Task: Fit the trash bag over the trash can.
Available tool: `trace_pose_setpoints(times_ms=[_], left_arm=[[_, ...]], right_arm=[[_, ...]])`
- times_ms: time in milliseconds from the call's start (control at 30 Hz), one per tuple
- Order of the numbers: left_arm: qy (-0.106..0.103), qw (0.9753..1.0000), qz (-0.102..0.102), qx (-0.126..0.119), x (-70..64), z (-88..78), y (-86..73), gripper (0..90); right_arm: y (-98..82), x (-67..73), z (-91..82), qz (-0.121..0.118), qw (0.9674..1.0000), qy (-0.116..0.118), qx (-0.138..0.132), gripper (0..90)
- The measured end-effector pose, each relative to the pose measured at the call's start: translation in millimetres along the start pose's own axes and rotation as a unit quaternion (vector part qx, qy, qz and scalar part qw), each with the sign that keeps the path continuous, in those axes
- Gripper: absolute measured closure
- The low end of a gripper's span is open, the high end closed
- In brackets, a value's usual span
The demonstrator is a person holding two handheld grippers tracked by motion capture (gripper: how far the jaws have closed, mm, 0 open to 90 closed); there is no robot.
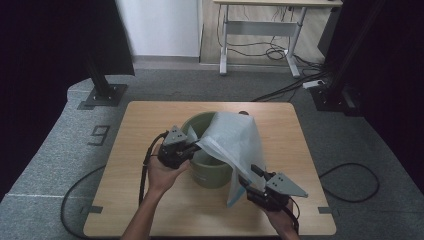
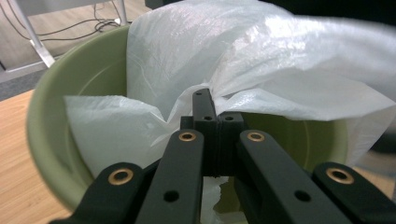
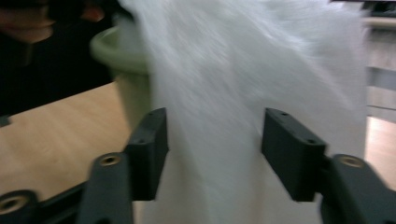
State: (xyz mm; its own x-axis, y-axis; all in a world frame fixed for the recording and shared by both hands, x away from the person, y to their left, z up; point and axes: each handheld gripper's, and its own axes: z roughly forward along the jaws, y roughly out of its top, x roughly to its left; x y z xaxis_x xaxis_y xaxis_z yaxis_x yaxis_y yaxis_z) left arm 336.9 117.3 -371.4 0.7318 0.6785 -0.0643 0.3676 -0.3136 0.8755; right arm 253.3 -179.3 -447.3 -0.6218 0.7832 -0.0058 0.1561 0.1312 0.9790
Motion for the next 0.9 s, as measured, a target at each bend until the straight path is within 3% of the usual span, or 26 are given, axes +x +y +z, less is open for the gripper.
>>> trace_pose_setpoints(times_ms=[200,300,367,467,500,633,700,833,900], left_arm=[[-0.002,1.0,0.001,-0.001,-2.5,0.3,1.0,89.6],[-0.006,1.0,0.0,-0.001,-2.8,0.7,0.7,89.6],[-0.009,1.0,0.0,-0.001,-3.2,1.5,0.3,89.6],[-0.011,0.9999,0.001,0.001,-4.7,2.5,-0.4,89.5],[-0.012,0.9999,0.001,0.0,-5.2,2.4,-0.6,89.5],[-0.013,0.9999,0.003,-0.001,-5.4,0.5,-1.3,89.5],[-0.012,0.9999,0.003,-0.002,-4.2,-0.9,-1.5,89.5],[-0.01,0.9999,0.006,-0.001,-3.7,-0.3,-1.5,89.3],[-0.009,0.9999,0.008,0.002,-3.6,2.2,-1.1,89.3]], right_arm=[[-3.2,13.6,6.8,-0.005,0.9998,0.009,0.014,32.2],[-4.5,15.2,13.3,0.004,0.9997,-0.006,0.025,31.4],[-6.7,16.8,19.8,0.003,0.9987,-0.022,0.046,31.7],[-14.0,18.9,32.0,-0.01,0.9973,-0.024,0.069,51.2],[-14.0,18.9,32.0,-0.01,0.9973,-0.024,0.069,51.2],[-18.1,12.5,35.3,-0.009,0.9971,-0.03,0.069,78.0],[-14.5,4.7,29.1,-0.01,0.9976,-0.037,0.058,88.2],[-5.5,-1.0,19.8,-0.032,0.9969,-0.049,0.053,88.6],[8.5,-7.5,8.0,-0.045,0.9962,-0.064,0.038,88.6]])
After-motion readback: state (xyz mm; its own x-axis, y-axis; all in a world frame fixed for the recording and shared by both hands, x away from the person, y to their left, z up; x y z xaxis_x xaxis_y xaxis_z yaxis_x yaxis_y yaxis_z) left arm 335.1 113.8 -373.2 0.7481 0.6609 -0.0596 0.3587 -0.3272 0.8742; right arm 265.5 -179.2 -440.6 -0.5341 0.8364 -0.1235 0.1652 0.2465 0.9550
